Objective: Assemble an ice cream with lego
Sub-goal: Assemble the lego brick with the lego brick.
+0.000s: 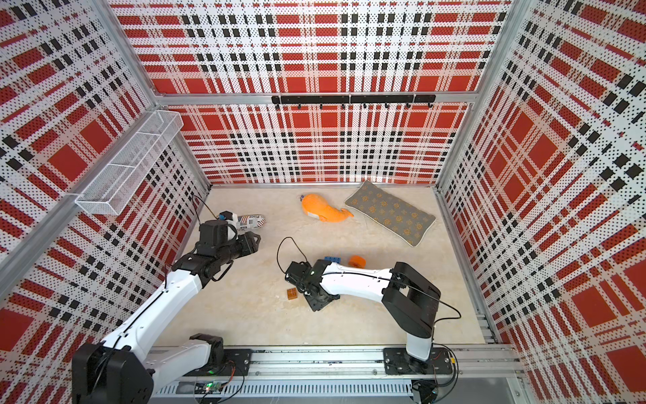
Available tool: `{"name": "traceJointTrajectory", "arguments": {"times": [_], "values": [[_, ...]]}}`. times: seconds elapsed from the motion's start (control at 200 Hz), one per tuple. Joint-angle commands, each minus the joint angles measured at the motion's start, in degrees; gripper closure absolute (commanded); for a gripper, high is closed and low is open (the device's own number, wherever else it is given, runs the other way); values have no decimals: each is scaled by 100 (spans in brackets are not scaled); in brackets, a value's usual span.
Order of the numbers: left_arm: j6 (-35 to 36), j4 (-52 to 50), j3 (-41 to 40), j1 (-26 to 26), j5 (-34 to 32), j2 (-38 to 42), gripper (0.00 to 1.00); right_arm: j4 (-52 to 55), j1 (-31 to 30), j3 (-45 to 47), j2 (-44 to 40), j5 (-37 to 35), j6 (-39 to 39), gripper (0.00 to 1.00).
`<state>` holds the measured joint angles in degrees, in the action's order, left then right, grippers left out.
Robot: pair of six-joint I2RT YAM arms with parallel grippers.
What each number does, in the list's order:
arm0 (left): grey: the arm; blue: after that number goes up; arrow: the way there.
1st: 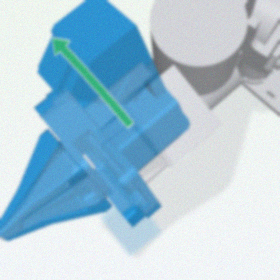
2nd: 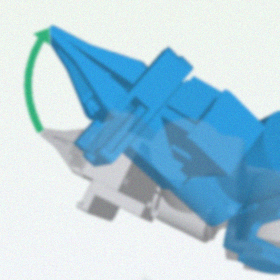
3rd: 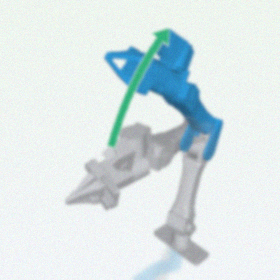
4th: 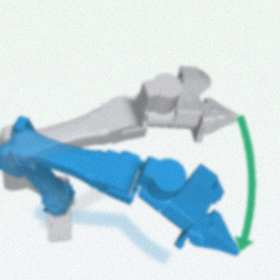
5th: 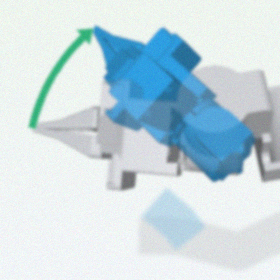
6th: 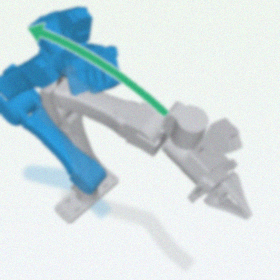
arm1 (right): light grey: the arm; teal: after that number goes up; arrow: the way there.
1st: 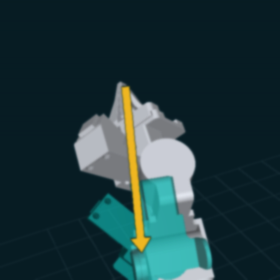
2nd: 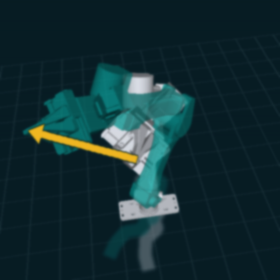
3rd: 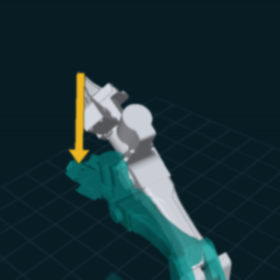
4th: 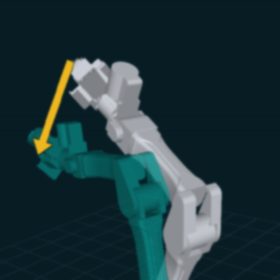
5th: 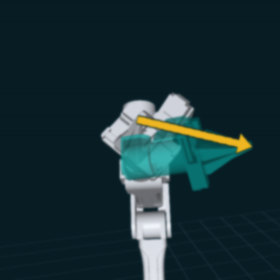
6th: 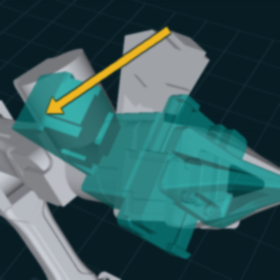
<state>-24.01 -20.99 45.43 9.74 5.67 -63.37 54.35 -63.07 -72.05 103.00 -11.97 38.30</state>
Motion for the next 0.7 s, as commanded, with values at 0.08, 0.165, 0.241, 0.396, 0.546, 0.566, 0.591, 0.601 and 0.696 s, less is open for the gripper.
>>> {"name": "traceJointTrajectory", "arguments": {"times": [0.08, 0.165, 0.241, 0.396, 0.546, 0.566, 0.591, 0.601, 0.696], "values": [[-21, 97, -52, 13, -83, 81, 35, 252, 22, -145, 69, -161, 1493, 80], [-30, 80, -48, 19, -96, 50, 35, 145, 20, -76, 59, -126, 1748, 79], [-34, 81, -50, 21, -114, 44, 36, 145, 21, 8, 3, -126, 1748, 79], [-38, 83, -43, 18, -136, 44, 35, -443, 14, 253, -95, -121, 2319, 79], [-37, 80, -48, 10, -136, 32, 35, -730, 13, 375, -97, -193, 2451, 79], [-34, 83, -43, 12, -132, 28, 35, -760, 13, 384, -96, -192, 2458, 79], [-36, 80, -43, 15, -136, 27, 35, -782, 13, 384, -87, -200, 2462, 79], [-39, 72, -43, 10, -136, 23, 35, -789, 12, 382, -92, -209, 2469, 79], [-34, 80, -45, 19, -141, 23, 35, -838, 13, 411, -78, -200, 2489, 78]]}}
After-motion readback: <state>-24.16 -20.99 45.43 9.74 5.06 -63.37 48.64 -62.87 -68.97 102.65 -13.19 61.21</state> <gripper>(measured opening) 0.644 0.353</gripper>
